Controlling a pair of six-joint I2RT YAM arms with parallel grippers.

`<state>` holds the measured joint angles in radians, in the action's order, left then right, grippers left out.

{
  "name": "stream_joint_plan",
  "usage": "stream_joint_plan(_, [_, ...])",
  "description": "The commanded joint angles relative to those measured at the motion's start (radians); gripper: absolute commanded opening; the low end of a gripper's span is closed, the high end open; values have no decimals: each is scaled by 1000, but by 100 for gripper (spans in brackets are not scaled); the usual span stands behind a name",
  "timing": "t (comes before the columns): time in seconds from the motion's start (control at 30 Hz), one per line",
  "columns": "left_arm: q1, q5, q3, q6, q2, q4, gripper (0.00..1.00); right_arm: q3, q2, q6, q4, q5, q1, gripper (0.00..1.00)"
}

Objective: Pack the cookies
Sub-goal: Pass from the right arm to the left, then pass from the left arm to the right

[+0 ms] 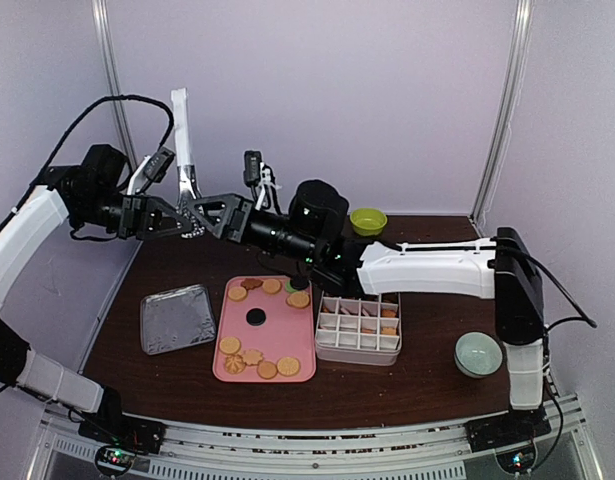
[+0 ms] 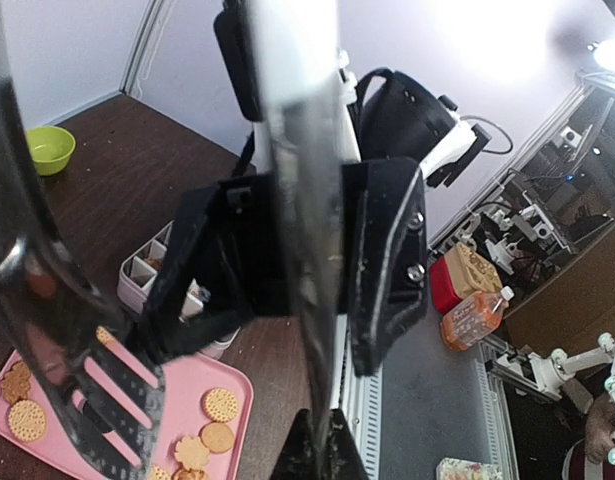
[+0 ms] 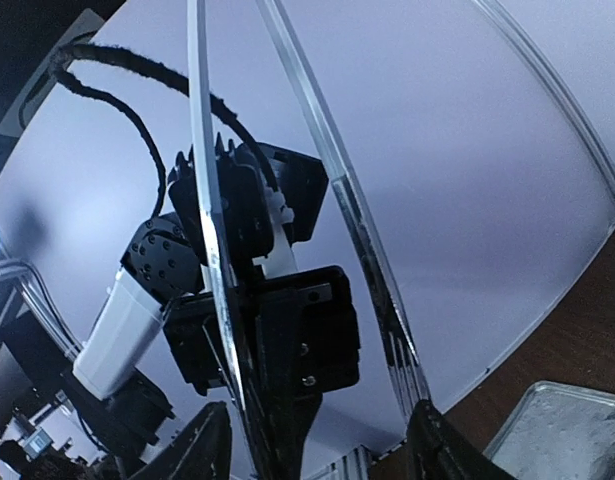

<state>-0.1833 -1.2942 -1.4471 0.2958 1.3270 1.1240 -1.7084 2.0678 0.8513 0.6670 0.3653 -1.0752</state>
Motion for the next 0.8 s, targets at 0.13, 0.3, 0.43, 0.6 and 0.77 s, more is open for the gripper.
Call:
stream_joint_plan(0.13, [-59, 215, -42, 445, 55, 349, 0, 80, -220, -223, -325, 290, 144, 73])
stream_joint_plan(0.3, [-97, 289, -45, 591, 82, 483, 0, 3, -232, -346, -509, 458, 156, 82])
stream_joint_plan(0.43, [-141, 339, -58, 622, 84, 526, 0, -37, -215, -370, -543, 522, 151, 84])
stream_joint_plan(0.6, [-190, 384, -74, 613, 80, 530, 0, -134, -165, -418, -652, 566, 140, 81])
stream_joint_plan(0.77, [-198, 404, -76, 606, 80, 530, 0, -209, -140, -497, -759, 576, 110, 78])
